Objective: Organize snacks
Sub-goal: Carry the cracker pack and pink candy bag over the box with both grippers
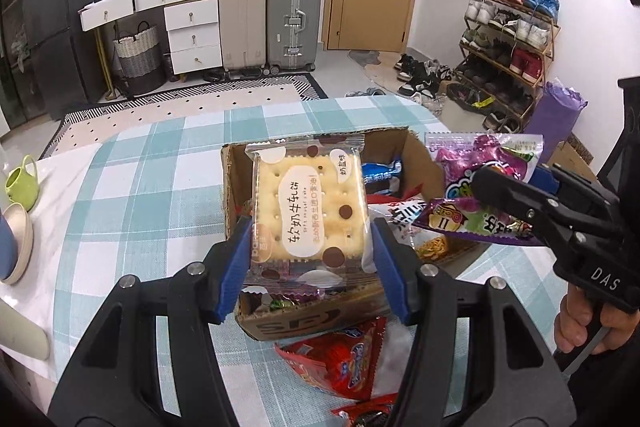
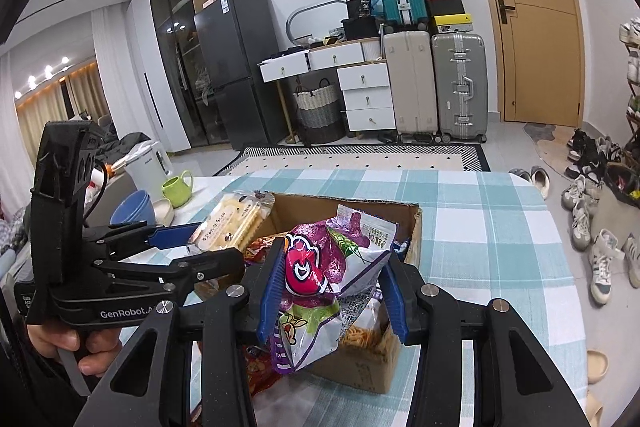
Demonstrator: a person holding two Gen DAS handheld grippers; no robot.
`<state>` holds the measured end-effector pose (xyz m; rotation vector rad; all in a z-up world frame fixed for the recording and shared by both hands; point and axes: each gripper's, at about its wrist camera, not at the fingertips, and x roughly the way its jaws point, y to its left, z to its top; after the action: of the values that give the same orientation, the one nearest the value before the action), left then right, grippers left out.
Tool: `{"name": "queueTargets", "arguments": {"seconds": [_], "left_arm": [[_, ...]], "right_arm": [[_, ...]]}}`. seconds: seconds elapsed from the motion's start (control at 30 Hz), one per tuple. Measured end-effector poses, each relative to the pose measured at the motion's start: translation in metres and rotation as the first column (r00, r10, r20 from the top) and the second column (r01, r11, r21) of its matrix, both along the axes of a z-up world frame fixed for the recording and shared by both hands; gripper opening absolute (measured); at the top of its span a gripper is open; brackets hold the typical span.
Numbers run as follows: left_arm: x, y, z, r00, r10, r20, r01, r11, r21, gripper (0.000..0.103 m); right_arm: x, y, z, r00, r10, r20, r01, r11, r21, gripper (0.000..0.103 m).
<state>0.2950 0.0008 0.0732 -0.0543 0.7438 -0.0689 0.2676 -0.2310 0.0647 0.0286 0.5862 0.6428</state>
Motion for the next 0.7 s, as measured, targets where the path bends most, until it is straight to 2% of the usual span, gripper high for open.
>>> {"name": "queueTargets", "arguments": {"seconds": [0.43,0.6,0.7], "left_arm": [[0.033,0.011,-0.03,0.999,0.018,-0.038,-0.018,1.0,0.004,0.055],[0.046,0.012,-0.04,0.999,0.022,-0.036,-0.021,0.999,0.03,0.055],[0.05,0.012,-0.045,0.999,0.017,-0.05,-0.016,1.0,0.015,0.055]], "right_arm": [[0.029,0.015,-0.019,0.999,0.02,-0.026,-0.021,0.999,-0.045,0.044],[0.036,0.021,-0.027,0.999,0.021,-0.037,-0.024,0.997,-0.072,0.044],[0.038,0.024,-0.032,0.999,0.022,-0.039,-0.025,0.996,-0.082,0.044]]}}
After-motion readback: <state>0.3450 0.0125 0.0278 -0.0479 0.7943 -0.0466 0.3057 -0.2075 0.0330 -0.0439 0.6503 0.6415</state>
